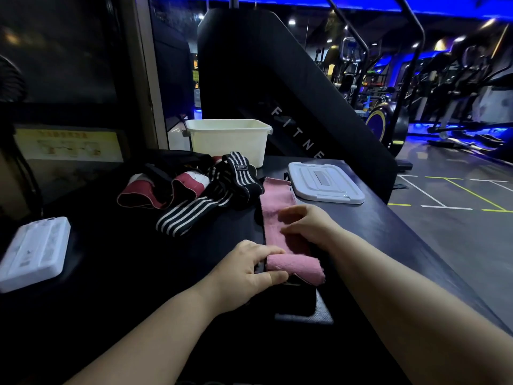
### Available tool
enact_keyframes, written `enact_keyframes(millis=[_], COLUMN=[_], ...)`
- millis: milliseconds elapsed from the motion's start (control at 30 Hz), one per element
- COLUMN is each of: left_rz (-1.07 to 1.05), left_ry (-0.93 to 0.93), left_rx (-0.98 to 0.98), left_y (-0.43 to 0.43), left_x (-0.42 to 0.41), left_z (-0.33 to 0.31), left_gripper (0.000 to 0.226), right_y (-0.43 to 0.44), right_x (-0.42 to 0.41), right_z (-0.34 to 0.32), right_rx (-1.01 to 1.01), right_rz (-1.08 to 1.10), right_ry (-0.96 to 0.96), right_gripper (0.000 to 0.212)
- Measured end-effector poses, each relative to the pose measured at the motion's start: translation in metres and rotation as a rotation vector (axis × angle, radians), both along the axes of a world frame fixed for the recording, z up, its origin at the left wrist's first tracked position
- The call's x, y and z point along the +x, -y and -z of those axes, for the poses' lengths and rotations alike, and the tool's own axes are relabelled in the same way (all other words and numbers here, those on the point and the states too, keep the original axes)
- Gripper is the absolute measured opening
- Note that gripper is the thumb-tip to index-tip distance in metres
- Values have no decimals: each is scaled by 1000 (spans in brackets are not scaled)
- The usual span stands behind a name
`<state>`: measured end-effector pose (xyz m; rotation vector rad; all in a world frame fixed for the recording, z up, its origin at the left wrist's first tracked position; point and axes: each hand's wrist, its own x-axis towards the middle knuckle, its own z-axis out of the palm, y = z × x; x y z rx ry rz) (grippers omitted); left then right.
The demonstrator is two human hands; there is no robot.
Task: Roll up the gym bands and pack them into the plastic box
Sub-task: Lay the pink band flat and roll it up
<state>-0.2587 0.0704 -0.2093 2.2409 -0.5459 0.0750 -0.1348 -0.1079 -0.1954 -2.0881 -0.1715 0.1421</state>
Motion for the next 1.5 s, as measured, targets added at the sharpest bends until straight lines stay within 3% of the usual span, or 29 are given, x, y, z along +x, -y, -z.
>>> enact_keyframes(millis=[100, 233, 300, 367, 467, 600, 767, 867, 967, 1100, 1167, 1233, 1500], left_rz=[-18, -48, -76, -99, -89, -96, -162, -230, -331, -393, -366, -362, -376], left_ry=[-36, -63, -82, -109, -163, -264, -289, -299, -278, -54, -70, -111, -177], left_rx=[18, 27, 25, 0, -108, -194, -204, -177, -163, -296, -395, -437, -449], left_y=[0, 1, 2, 4, 7, 12, 19, 23, 33, 47, 49, 50, 54], left_x=[1, 2, 4, 9, 13, 16, 18, 21, 20, 12, 12, 12, 18], left_z=[-1, -1, 0, 3, 1, -4, -7, -5, -2, 0, 0, -2, -5], left_gripper=[24, 32, 34, 34, 32, 33, 24, 32, 57, 36, 32, 29, 23], right_y=[1, 12, 16, 21, 33, 47, 47, 32, 10, -5, -10, -12, -8], right_x=[4, 6, 3, 2, -7, -46, -86, -96, -100, -96, -96, -97, -88], right_z=[3, -1, -2, -4, -13, -27, -15, 2, 13, 18, 17, 15, 15], right_rx=[-132, -577, -609, -539, -268, 66, 101, 102, 311, 323, 362, 393, 491], right_rz=[22, 64, 19, 2, -30, -206, -337, -131, 10, 75, 61, 37, -50], right_ry=[82, 144, 167, 198, 217, 104, 54, 133, 135, 250, 248, 215, 90], right_gripper=[38, 52, 51, 39, 20, 28, 21, 10, 14, 13, 10, 21, 29])
